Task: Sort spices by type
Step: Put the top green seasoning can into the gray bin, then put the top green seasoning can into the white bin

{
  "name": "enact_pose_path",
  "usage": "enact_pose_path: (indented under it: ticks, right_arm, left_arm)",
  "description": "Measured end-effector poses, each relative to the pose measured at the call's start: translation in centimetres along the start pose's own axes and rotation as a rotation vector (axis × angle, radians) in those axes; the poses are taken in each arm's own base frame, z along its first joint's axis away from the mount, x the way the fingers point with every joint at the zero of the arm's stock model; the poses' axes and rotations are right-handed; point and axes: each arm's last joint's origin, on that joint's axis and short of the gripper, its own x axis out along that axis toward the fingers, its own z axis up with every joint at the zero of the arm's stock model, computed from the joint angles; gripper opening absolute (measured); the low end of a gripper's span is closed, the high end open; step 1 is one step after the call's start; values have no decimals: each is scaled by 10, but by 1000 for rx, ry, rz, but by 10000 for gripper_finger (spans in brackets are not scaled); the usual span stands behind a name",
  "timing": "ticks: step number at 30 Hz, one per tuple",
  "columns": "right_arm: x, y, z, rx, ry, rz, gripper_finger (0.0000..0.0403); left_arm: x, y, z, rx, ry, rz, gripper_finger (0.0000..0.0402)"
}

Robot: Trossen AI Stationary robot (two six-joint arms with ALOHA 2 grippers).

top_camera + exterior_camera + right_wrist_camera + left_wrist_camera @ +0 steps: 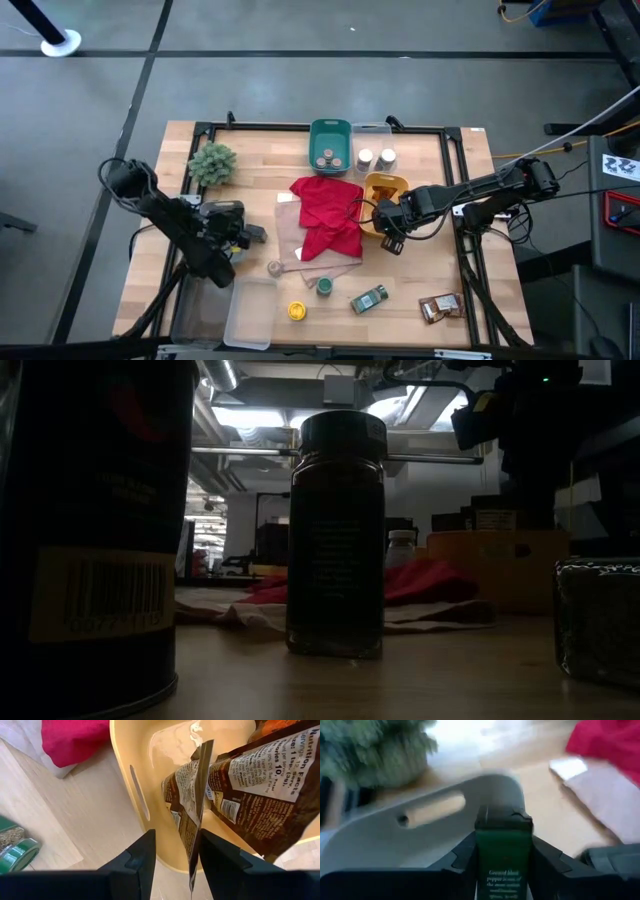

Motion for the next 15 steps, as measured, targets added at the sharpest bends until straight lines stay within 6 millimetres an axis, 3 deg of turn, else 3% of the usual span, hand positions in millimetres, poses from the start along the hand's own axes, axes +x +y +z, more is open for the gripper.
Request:
enact_pose_path:
  ticks: [9, 15]
  right_arm:
    - [0, 0, 0, 0, -1, 1, 145]
    - [0, 0, 0, 0, -1, 1, 145]
  left_arm:
    - [0, -2, -7, 11, 131, 35, 195]
    - [-1, -3, -7, 46, 133, 26, 206]
